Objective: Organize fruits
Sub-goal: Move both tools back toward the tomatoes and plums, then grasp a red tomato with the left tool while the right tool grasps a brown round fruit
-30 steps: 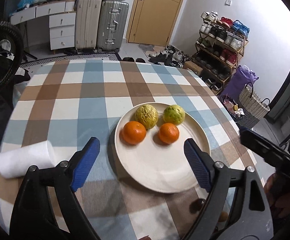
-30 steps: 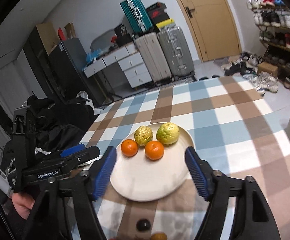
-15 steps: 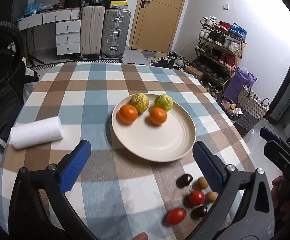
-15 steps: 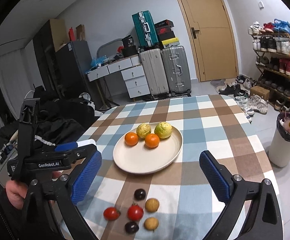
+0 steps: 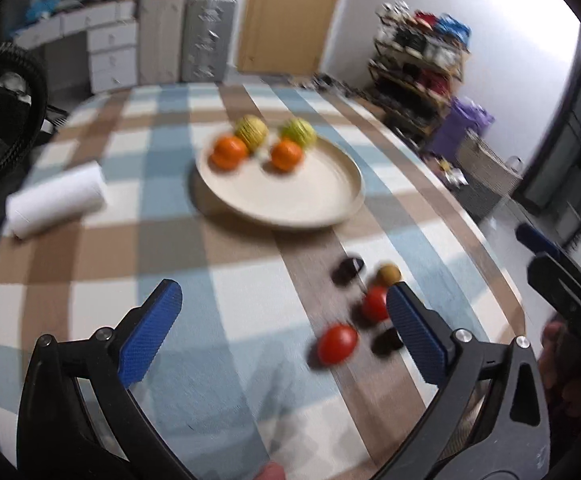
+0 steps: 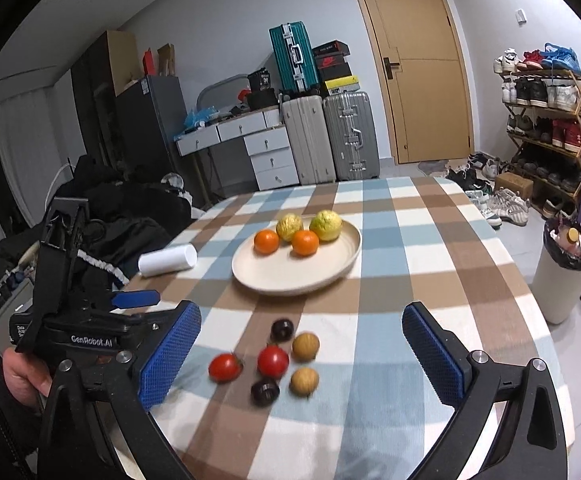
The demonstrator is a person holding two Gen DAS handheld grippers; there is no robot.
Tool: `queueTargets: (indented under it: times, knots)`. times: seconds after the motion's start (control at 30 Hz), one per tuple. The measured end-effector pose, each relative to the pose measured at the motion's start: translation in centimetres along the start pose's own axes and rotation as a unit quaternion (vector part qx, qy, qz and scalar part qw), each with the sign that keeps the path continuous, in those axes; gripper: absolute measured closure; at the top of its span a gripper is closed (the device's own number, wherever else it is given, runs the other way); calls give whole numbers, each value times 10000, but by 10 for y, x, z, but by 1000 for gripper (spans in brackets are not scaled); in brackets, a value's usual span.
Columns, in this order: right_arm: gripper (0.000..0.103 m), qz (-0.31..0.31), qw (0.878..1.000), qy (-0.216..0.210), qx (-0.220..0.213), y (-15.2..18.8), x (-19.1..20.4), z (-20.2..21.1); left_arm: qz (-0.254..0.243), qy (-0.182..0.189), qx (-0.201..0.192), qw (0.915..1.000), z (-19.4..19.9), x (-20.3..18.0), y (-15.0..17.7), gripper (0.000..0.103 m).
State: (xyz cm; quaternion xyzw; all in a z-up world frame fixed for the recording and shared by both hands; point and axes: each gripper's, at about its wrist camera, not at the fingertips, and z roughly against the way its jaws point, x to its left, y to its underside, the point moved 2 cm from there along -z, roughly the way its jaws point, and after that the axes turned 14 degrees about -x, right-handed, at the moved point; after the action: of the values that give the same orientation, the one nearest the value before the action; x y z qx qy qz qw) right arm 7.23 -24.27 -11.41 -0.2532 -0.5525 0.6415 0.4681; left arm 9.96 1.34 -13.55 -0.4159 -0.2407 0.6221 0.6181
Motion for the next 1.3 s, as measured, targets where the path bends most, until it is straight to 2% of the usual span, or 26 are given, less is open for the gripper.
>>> queueTargets:
  times: [0.23, 0.33, 0.67, 0.87, 1.03, 1.1, 1.13, 1.2, 1.3]
  knots:
    - [0, -29, 9998, 81, 191, 21, -3, 5, -136, 264, 363, 9989, -11, -13, 30, 1]
    - [0, -53, 9996, 101, 259, 29, -4, 7, -134, 406, 394, 9983, -13, -17, 35, 1]
    - [0, -183, 9986, 146, 477, 49, -11, 3, -28, 488, 449, 9978, -26, -13, 37, 4]
    - [0, -275, 9981, 148, 527, 52, -15, -1, -14, 688, 566, 9960, -33, -13, 40, 23]
    - [0, -298, 9979, 118, 567, 54, -16, -5, -32, 870, 638, 9942, -38, -16, 44, 50]
    - [0, -315, 9977, 99, 593, 56, -16, -6, 0, 938, 686, 9932, -40, -17, 45, 58]
    - [0, -314, 9976, 98, 602, 56, -16, -6, -3, 967, 701, 9928, -41, -18, 46, 69]
    - [0, -318, 9975, 91, 624, 57, -16, -8, -62, 1001, 720, 9923, -42, -20, 46, 77]
    - [0, -326, 9975, 67, 617, 57, -15, -9, -103, 1106, 735, 9911, -43, -23, 47, 77]
